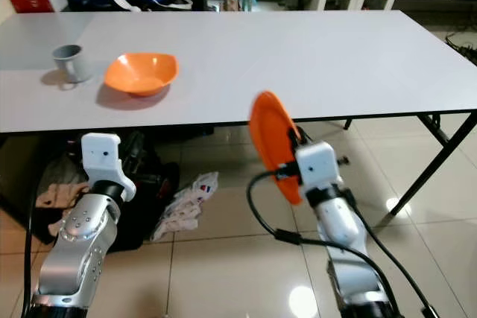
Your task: Setting the table
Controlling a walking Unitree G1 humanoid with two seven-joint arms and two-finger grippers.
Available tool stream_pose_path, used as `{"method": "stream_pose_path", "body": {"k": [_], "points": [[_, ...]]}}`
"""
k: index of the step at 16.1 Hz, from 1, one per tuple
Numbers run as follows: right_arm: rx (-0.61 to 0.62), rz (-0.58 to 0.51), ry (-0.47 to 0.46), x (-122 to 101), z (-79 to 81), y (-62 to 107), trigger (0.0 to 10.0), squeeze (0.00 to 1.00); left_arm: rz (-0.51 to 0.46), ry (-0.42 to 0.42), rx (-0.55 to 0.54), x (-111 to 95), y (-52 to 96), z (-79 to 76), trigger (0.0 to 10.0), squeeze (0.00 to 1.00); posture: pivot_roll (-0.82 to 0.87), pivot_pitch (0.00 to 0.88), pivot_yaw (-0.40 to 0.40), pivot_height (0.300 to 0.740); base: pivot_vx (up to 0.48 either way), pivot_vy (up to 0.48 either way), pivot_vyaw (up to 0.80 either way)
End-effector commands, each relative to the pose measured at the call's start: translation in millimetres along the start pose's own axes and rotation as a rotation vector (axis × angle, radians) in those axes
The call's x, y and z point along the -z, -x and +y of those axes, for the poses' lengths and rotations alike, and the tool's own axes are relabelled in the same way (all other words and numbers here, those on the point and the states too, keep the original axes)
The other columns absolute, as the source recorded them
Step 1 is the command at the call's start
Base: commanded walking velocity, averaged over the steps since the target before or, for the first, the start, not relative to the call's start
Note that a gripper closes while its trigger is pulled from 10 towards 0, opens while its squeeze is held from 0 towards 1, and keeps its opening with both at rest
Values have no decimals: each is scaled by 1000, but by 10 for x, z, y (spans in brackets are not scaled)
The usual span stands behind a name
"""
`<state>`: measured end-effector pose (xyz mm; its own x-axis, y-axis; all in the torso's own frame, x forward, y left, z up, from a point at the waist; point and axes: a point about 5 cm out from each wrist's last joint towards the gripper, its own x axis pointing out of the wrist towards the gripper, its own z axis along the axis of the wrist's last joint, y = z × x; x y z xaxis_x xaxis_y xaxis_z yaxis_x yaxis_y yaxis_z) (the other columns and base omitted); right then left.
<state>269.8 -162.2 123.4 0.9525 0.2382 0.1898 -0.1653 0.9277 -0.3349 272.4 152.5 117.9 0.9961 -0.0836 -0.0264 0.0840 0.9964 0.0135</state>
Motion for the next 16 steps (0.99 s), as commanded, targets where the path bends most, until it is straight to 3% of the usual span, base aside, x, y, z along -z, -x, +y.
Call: {"method": "stream_pose_path", "body": {"k": [1, 12, 16], "points": [[11, -59, 19, -129, -42, -58, 0, 0, -8, -17, 10, -37, -11, -37, 10000, 0, -36, 0, 14, 740, 442, 0, 0], [8, -95, 26, -185, 15, -116, 0, 0, -48, -127, 92, -205, -120, -166, 10000, 0, -32, 0, 22, 740, 453, 0, 0], [-20, -189, 32, -417, 63, -236, 0, 0, -64, -122, 122, -271, -156, -220, 10000, 0, -31, 0, 23, 740, 480, 0, 0]]}}
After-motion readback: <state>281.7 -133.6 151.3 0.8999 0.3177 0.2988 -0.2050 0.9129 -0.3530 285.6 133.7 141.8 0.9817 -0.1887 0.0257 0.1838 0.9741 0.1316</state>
